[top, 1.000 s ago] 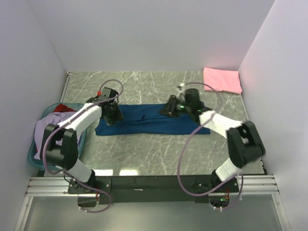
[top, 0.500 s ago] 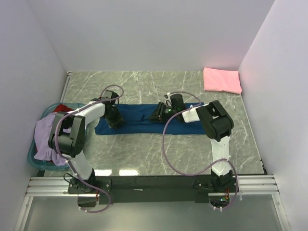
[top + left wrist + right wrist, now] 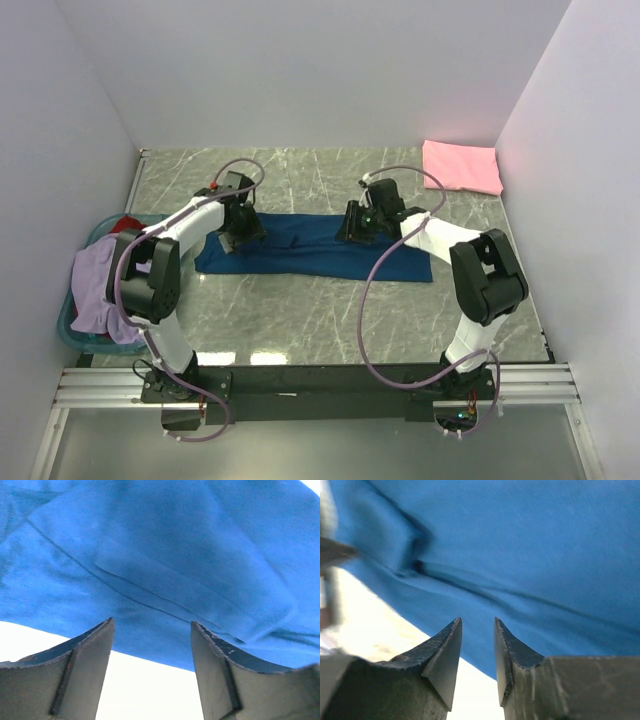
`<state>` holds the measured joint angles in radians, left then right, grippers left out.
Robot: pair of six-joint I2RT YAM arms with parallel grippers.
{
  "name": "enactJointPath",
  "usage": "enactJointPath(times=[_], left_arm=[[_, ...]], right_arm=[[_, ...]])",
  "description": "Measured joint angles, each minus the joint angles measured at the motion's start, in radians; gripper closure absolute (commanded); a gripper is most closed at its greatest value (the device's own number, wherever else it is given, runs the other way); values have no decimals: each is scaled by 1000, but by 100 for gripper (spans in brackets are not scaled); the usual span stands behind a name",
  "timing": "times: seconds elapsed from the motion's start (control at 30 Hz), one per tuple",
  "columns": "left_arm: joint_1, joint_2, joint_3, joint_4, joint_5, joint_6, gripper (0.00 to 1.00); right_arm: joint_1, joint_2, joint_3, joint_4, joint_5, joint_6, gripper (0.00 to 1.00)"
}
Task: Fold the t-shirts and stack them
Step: Fold the tshirt
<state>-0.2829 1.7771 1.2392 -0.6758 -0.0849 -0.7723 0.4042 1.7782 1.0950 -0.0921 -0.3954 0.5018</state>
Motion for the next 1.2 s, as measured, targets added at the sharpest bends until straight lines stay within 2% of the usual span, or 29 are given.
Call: enactJointPath(times=[0.13,0.33,0.6,0.73,0.97,1.07,1.1,1.2], left_arm=[[-34,-3,32,-18,-17,-5,37],[-51,58,58,-24,-21,-8,38],[-55,195,158,-65,-55,3,37],[-57,279,276,-122,-87,41,35],[-60,418,494,-145,-96,214,28],[-62,463,565,-125,-87,318,22],[-63,472,577,-113,-85,356,15],[-64,479,588,-56,-88,478,7]], right_arm=[[43,-11,12,-134,115,-73,62],[97,31,47,-308,274,-131,62],[187,130,169,-437,374,-207,62],[254,160,222,-525,328,-262,61],[473,231,315,-670,88,-291,61],[569,323,434,-687,-5,-280,61],[595,354,479,-683,-27,-273,61],[642,420,590,-678,-79,-252,61]])
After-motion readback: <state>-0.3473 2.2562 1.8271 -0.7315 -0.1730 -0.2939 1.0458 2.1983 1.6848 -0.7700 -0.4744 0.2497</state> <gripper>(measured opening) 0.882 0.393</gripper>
